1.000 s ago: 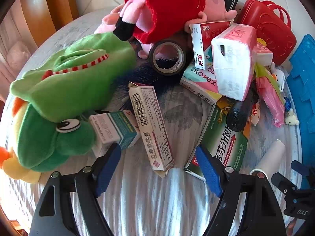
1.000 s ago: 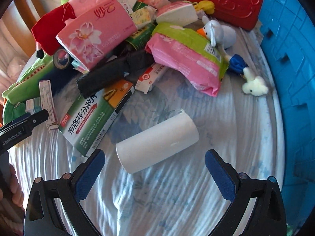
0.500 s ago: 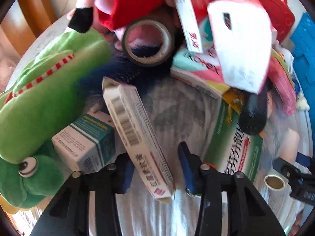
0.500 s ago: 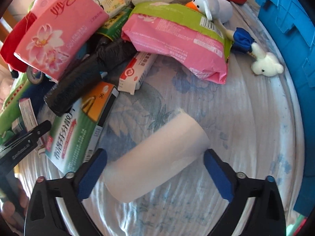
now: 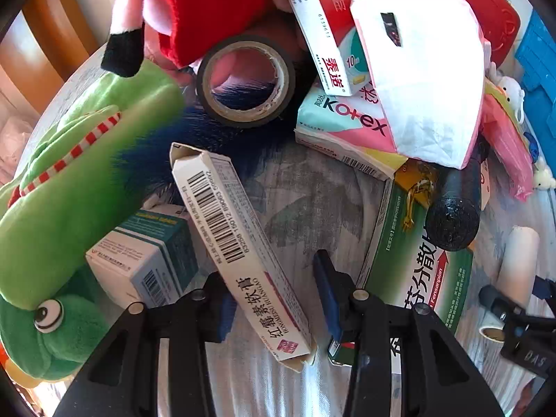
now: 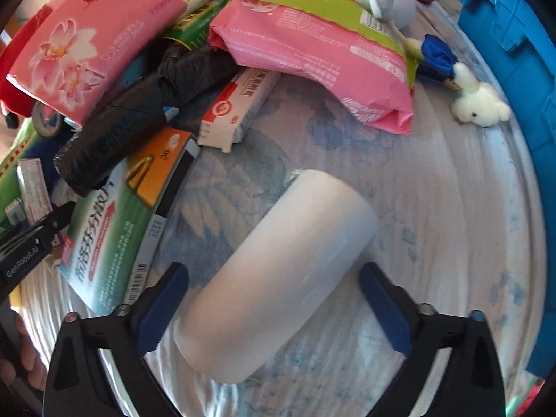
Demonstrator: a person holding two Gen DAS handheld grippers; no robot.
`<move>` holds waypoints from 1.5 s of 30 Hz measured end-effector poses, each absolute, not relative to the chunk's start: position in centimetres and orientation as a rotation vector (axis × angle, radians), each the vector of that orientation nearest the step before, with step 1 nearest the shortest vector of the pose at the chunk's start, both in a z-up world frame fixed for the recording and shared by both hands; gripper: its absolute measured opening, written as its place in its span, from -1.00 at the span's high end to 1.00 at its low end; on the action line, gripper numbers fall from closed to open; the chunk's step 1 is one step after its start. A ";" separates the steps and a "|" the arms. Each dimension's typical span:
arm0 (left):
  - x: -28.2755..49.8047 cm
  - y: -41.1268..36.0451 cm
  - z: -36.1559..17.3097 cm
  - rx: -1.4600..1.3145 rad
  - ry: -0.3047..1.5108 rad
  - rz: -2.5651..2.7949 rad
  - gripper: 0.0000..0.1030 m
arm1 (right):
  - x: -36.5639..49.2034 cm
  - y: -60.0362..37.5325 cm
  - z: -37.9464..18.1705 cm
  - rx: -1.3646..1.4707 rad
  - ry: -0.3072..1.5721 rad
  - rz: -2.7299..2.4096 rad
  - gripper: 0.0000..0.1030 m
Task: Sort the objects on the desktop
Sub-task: 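Grasp the white ointment tube box with the left tool while the right tool grasps the white lint roller, then carry the ointment box with the left tool while the right tool carries the lint roller over the crate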
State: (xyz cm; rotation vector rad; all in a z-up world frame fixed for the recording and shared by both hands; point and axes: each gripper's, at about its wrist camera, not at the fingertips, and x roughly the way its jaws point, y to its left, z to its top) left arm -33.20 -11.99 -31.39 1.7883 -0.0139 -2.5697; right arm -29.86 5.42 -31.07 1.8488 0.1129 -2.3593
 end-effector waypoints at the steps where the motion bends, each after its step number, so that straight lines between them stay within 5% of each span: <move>1: -33.1 -11.9 -31.4 1.790 -0.010 -2.578 0.34 | -29.8 5.5 -30.7 1.837 0.113 -2.364 -0.28; 2: -33.0 -11.8 -31.4 1.796 -0.002 -2.591 0.40 | -29.8 5.6 -30.4 1.833 0.111 -2.365 -0.11; 5: -32.7 -11.1 -31.3 1.815 -0.022 -2.593 0.65 | -29.5 5.7 -30.3 1.823 0.117 -2.340 -0.04; 15: -29.4 -10.3 -27.7 1.709 -0.031 -2.668 0.65 | -28.3 5.0 -27.1 1.663 0.238 -2.379 0.04; 27: -25.1 -11.7 -17.2 1.397 0.034 -2.841 0.65 | -27.2 2.5 -20.9 1.359 0.262 -2.499 0.04; 45: -20.3 5.7 -3.4 1.057 -0.170 -3.234 0.65 | -19.9 13.7 -2.8 0.819 0.208 -2.813 0.04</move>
